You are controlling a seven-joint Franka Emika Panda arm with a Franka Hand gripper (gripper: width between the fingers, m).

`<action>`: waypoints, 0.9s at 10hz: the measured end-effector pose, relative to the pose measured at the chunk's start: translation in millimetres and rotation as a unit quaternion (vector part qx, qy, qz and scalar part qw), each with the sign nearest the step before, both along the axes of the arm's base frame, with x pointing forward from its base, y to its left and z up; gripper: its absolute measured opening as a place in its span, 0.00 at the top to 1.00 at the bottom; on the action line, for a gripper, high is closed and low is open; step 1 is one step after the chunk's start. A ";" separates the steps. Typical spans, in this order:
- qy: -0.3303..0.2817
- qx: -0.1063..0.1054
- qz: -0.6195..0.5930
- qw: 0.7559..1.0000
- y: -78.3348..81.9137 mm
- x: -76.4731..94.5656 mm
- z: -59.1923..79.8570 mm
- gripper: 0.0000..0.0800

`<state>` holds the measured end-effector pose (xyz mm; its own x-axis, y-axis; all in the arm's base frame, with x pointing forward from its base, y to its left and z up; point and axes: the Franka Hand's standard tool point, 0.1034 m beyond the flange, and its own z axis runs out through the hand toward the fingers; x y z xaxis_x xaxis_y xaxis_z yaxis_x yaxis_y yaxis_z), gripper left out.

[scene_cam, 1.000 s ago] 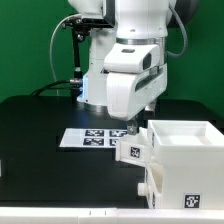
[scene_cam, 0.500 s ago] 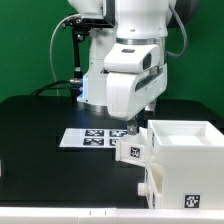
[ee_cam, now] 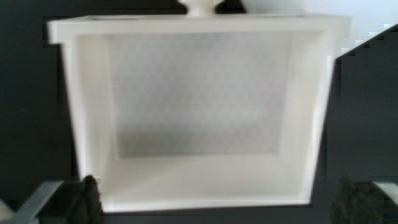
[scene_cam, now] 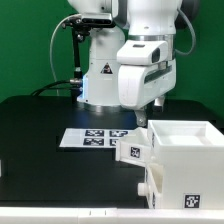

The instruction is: Assemble drawer

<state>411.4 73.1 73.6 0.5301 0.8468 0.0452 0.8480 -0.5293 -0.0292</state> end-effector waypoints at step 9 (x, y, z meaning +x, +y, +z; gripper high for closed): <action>-0.032 0.026 0.005 0.999 16.2 -42.6 -38.9 0.19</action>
Offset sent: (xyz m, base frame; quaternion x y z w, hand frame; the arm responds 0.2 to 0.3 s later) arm 0.0000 0.0000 0.0000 0.0000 0.0000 0.0000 1.0000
